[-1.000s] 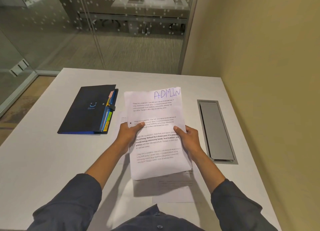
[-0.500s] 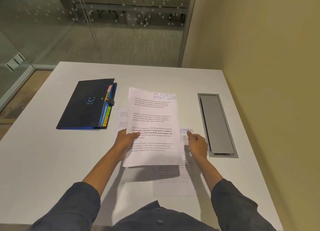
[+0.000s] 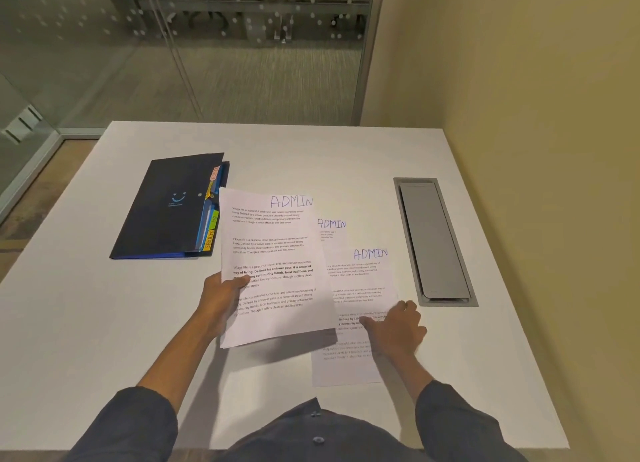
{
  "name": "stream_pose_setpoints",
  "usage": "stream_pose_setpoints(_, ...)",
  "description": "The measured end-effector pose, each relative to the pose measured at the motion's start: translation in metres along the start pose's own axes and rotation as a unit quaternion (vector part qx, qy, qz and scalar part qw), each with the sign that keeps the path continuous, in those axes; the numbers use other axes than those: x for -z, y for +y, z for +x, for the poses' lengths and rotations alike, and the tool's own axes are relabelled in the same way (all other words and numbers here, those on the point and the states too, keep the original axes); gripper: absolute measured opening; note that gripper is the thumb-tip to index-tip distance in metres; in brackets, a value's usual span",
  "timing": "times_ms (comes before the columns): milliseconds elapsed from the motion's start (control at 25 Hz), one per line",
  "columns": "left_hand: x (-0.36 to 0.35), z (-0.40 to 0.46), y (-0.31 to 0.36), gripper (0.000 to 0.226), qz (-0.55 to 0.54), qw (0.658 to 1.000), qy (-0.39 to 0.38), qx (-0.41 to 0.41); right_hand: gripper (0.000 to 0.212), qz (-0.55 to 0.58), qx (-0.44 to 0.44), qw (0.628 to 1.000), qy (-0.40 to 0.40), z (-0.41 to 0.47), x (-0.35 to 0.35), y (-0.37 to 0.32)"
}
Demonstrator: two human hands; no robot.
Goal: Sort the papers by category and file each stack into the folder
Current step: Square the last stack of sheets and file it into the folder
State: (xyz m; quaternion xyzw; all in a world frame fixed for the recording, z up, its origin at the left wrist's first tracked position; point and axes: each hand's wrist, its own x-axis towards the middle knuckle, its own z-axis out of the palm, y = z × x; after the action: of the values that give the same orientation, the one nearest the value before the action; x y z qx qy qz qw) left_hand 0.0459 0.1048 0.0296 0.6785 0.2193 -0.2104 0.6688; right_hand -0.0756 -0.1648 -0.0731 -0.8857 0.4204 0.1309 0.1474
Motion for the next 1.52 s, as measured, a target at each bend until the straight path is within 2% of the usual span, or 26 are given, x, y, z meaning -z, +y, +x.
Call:
stream_pose_setpoints(80,0.001,0.001,0.001,0.027,-0.001,1.0,0.0,0.002,0.076,0.027,-0.005,1.0,0.006,0.005,0.002,0.002)
stream_pose_setpoints(200,0.004,0.002,0.0,0.027,0.005,1.0,-0.001,-0.001,0.044,0.135,-0.005,0.991,-0.012,0.01,0.01,0.006)
stream_pose_setpoints(320,0.011,0.006,-0.003,0.028,0.017,1.0,0.002,-0.005,0.025,0.271,0.009,0.96,-0.067,0.012,0.022,0.011)
stream_pose_setpoints(440,0.021,0.008,-0.004,0.028,0.02,1.0,0.006,-0.01,0.01,0.378,0.074,0.921,-0.055,0.017,0.038,0.018)
stream_pose_setpoints(680,0.029,0.01,0.002,0.022,0.039,0.998,0.031,-0.036,0.015,0.577,0.085,0.811,-0.043,0.028,0.105,0.021)
stream_pose_setpoints(920,0.011,0.009,0.004,0.026,0.048,0.998,-0.016,-0.042,0.024,0.634,0.072,0.762,-0.114,0.036,0.121,0.004)
stream_pose_setpoints(1120,-0.009,-0.003,0.012,0.028,0.012,0.994,-0.103,-0.039,0.015,0.638,0.092,0.744,-0.177,0.019,0.107,-0.03)
stream_pose_setpoints(1240,-0.016,-0.007,0.017,0.031,0.021,0.988,-0.145,-0.047,0.024,0.635,0.12,0.737,-0.2,0.013,0.104,-0.047)
stream_pose_setpoints(1360,-0.024,-0.012,0.021,0.024,0.033,0.981,-0.178,-0.061,0.028,0.635,0.141,0.728,-0.215,0.013,0.105,-0.059)
stream_pose_setpoints(1520,-0.032,-0.017,0.024,0.02,0.034,0.976,-0.203,-0.067,0.026,0.623,0.137,0.742,-0.208,0.012,0.111,-0.066)
